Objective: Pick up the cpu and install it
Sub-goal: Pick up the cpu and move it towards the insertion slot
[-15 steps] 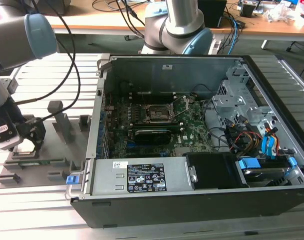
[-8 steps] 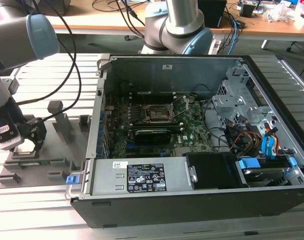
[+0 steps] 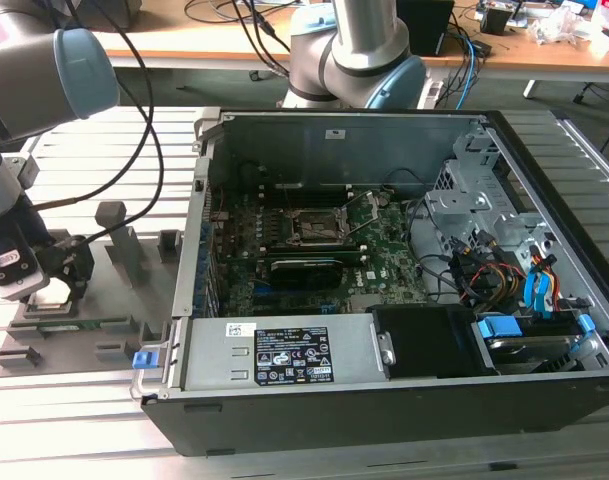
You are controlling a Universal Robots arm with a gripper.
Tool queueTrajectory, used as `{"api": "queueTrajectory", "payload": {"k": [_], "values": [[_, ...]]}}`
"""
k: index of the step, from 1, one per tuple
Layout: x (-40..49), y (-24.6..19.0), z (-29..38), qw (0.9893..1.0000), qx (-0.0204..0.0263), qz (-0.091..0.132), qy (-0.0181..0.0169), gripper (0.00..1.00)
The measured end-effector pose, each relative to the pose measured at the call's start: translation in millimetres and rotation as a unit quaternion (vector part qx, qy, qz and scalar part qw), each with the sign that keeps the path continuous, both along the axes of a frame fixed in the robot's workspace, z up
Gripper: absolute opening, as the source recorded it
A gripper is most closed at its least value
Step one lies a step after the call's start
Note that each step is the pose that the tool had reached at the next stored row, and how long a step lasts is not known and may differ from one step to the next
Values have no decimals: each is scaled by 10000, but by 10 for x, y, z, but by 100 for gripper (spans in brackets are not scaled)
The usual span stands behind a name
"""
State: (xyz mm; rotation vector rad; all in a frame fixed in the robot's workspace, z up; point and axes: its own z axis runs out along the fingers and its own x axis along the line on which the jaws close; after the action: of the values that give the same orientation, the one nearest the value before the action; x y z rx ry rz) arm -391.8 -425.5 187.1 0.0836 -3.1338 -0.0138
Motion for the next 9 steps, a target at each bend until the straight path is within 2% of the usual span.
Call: {"api": "queueTrajectory", "payload": {"k": [1,2,3,5,9], "values": [[0,0,0,10000,0,0,0,74],[0,0,0,10000,0,0,0,66],[0,0,0,10000,0,0,0,66],[0,0,1,10000,-1,0,1,55],[1,0,0,10000,0,0,0,55]]}}
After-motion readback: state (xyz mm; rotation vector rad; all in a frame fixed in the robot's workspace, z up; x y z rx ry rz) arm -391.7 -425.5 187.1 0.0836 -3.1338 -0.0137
